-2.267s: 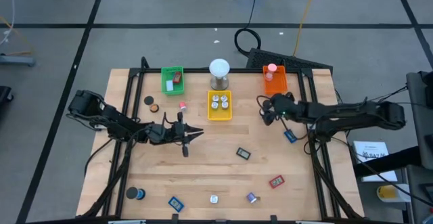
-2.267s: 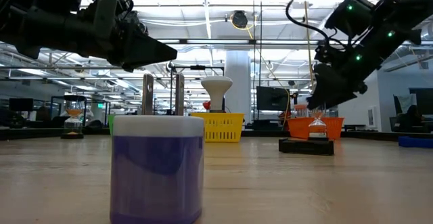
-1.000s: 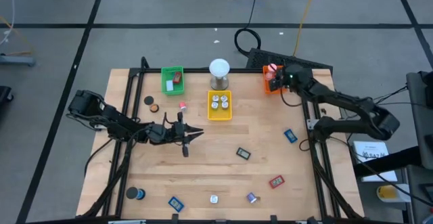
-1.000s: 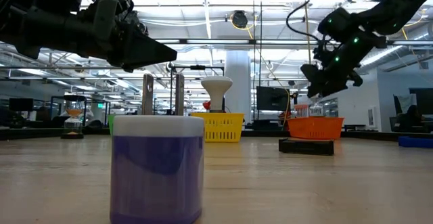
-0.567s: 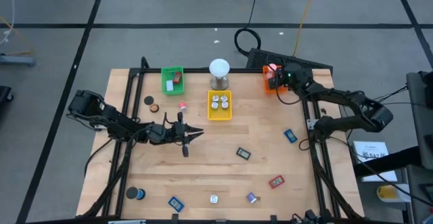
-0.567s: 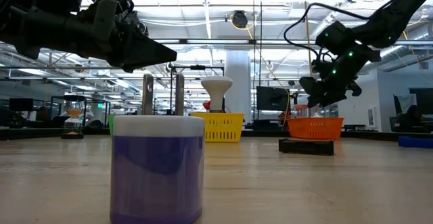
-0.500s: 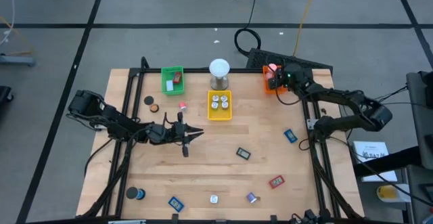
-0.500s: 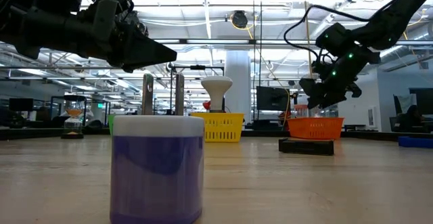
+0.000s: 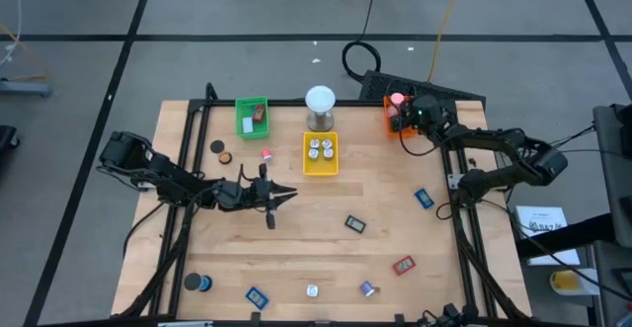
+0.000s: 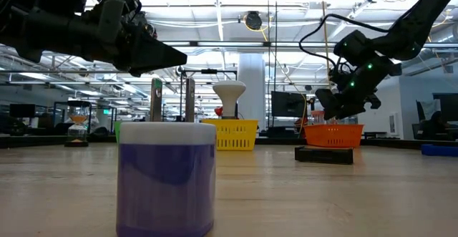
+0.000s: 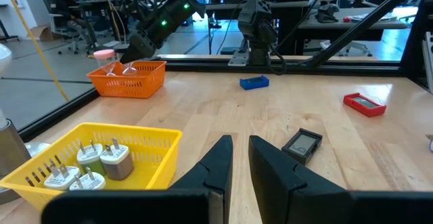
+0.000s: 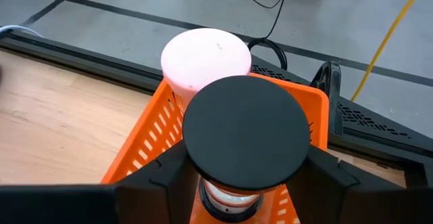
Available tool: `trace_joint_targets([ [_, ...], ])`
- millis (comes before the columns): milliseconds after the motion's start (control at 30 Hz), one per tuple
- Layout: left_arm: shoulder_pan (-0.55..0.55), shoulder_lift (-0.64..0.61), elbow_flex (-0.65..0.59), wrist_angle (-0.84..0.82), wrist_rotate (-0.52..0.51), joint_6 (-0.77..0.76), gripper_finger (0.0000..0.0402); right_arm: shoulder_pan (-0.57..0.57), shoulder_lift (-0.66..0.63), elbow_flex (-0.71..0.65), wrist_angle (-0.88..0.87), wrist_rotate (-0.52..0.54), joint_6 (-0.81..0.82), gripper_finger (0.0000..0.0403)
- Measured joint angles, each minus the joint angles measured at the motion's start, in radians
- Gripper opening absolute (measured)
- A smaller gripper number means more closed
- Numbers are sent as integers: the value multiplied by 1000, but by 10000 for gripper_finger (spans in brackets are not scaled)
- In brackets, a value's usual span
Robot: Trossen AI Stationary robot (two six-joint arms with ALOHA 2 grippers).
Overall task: Pick & Place Office items
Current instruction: Put the black white hourglass into the orange bin, then put the bottom blue digital clock into the green bin
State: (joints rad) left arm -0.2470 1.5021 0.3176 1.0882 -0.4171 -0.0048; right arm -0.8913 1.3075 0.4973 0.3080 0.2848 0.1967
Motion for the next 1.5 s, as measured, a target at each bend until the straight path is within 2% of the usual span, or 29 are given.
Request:
trace_joint_targets([
  [200, 0, 0, 0, 0, 0, 0, 51, 0, 0, 0, -2, 1, 7, 206],
  [467, 0, 0, 0, 0, 0, 0, 51, 1, -8, 0, 8, 31, 26, 251],
  [700, 0, 0, 0, 1, 0, -1, 51, 3, -96, 0, 20, 31, 24, 261],
  [800, 0, 0, 0, 0, 0, -5, 51, 20, -164, 0, -5, 32, 23, 243],
  [900, 0, 0, 0, 1, 0, -5, 51, 59, -242, 0, -35, 29, 1, 205],
  [1167, 5, 0, 0, 4, 0, -85, 51, 285, -382, 0, -159, 24, -51, 37],
  [1233, 6, 0, 0, 1, 0, -85, 51, 357, -388, 0, -164, 24, -52, 10],
  [1500, 3, 0, 0, -2, 0, -82, 51, 548, -388, 0, -155, 25, -14, 49],
])
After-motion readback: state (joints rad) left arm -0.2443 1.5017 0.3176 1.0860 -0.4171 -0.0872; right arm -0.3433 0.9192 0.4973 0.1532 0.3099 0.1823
